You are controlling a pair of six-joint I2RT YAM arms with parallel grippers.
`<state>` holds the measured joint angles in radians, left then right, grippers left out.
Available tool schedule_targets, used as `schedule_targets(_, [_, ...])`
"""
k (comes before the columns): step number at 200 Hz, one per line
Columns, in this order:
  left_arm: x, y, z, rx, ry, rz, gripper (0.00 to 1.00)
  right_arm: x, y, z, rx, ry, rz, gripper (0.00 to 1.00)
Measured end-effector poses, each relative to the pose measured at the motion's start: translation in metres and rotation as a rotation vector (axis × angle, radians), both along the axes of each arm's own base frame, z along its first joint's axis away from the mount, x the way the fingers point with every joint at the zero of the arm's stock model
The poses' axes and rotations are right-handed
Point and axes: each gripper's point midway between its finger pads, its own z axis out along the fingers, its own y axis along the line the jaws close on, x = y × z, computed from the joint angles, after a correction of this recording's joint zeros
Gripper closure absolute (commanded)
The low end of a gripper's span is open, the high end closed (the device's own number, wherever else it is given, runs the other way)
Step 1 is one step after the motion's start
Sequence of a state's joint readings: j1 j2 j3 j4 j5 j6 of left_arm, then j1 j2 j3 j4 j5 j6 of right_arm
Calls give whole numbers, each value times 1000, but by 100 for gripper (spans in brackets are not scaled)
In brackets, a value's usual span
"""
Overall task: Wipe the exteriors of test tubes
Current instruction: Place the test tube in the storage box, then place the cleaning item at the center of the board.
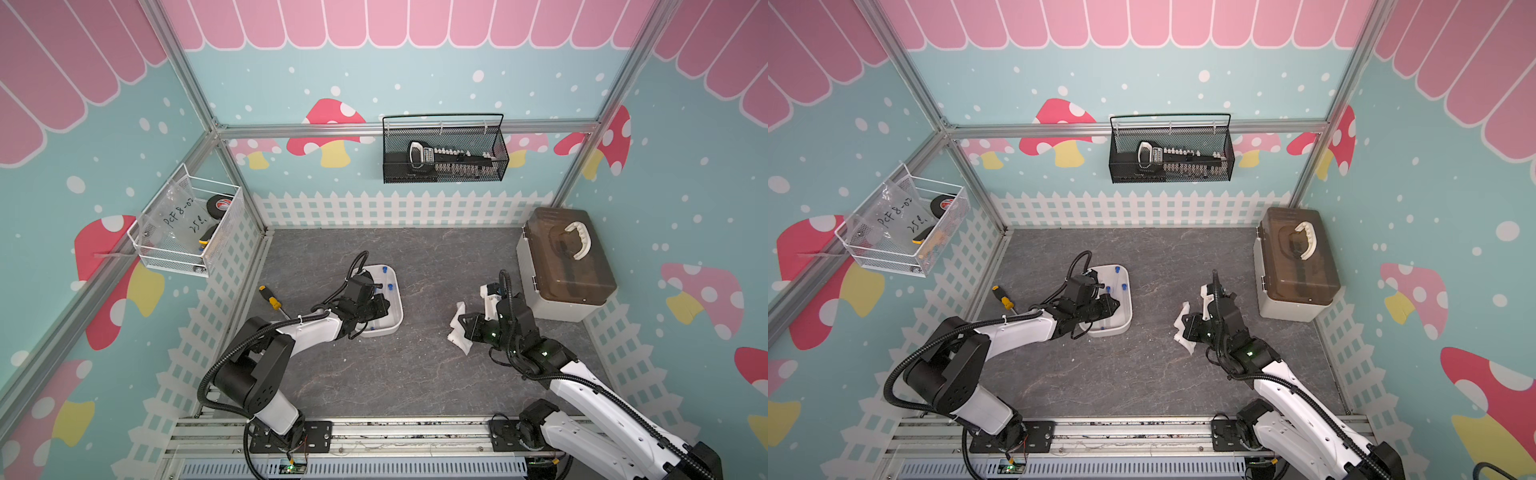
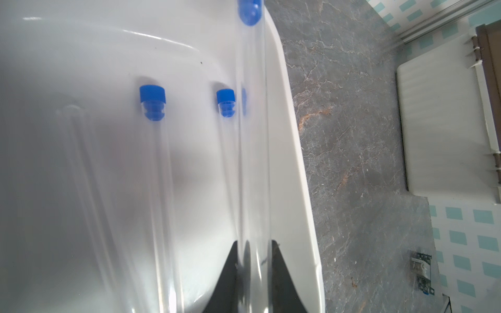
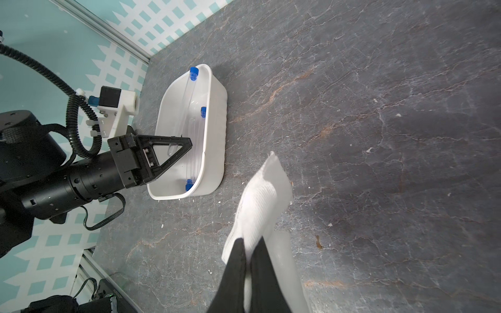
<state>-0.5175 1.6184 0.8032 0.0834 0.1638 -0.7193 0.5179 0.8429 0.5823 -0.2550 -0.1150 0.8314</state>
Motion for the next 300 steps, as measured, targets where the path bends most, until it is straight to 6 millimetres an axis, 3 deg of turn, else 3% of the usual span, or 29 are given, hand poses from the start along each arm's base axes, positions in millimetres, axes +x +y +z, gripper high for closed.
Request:
schedule_targets(41, [2,1,0,-12,12,32,75,-1,-3,1,-7,-4,-8,93])
schedule_targets(112, [2,2,5,-26,8,43,71,-2,-4,-1,-17,0,-7,92])
schedule_targets(158, [-1,5,38,-52,-65,40,70,-2,-4,-7,-32,17,-7,89])
schedule_targets(177, [-4,9,60,-52,-116,34,69,-1,-3,-15,-46,43,-1,88])
schedule_targets(198, [-9,17,89,-45,-194,27,66,0,-1,-31,-71,84,6,79])
schedule_targets(215, [-13,29,115,-32,-266,37,61,-1,-2,-51,-97,137,7,59])
schedule_targets(237, [-19,57,147,-5,-374,93,46,-8,-5,-71,-140,187,22,34])
schedule_targets(250, [-25,80,159,23,-427,149,37,-10,-8,-71,-152,190,15,27])
schedule_targets(265, [-32,110,163,63,-473,237,26,-10,-13,-63,-173,166,6,23])
schedule_targets(268, [-34,119,164,82,-485,260,19,-9,-15,-60,-175,159,1,22])
schedule_targets(270, [-35,122,164,86,-489,269,5,-9,-15,-58,-176,153,-1,22])
schedule_targets(272, [-36,126,163,90,-492,284,1,-8,-16,-55,-180,145,-1,21])
schedule_targets(300, [-51,186,152,239,-552,461,0,10,-25,-3,-228,-3,-39,8])
